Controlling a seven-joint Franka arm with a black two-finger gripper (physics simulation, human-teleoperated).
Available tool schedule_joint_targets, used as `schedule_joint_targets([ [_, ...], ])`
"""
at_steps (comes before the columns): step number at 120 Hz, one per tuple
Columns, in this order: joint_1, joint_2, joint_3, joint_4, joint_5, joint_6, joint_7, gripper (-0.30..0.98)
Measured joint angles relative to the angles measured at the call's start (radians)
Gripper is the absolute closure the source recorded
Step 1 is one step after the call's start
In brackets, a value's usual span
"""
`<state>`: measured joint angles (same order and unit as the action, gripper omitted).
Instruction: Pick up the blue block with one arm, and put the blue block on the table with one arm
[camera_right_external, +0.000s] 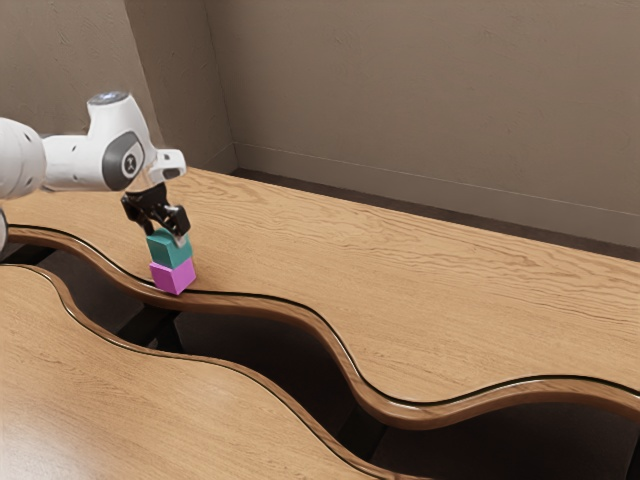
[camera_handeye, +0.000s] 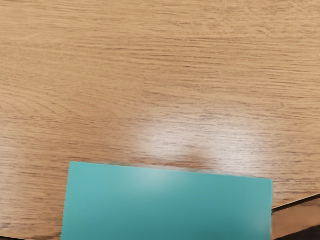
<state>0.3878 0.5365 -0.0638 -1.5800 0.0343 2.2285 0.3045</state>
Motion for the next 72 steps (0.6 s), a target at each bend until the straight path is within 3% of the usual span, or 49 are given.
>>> schedule_joint_targets([
  [20,-0.002,0.016,0.001,0.003,-0.02,0.017,0.008,0.25],
  [48,-0.003,0.01,0.0,0.027,-0.019,0.014,0.007,0.35],
  [72,-0.034,0.006,-0.141,0.05,-0.003,-0.075,-0.057,0.41],
])
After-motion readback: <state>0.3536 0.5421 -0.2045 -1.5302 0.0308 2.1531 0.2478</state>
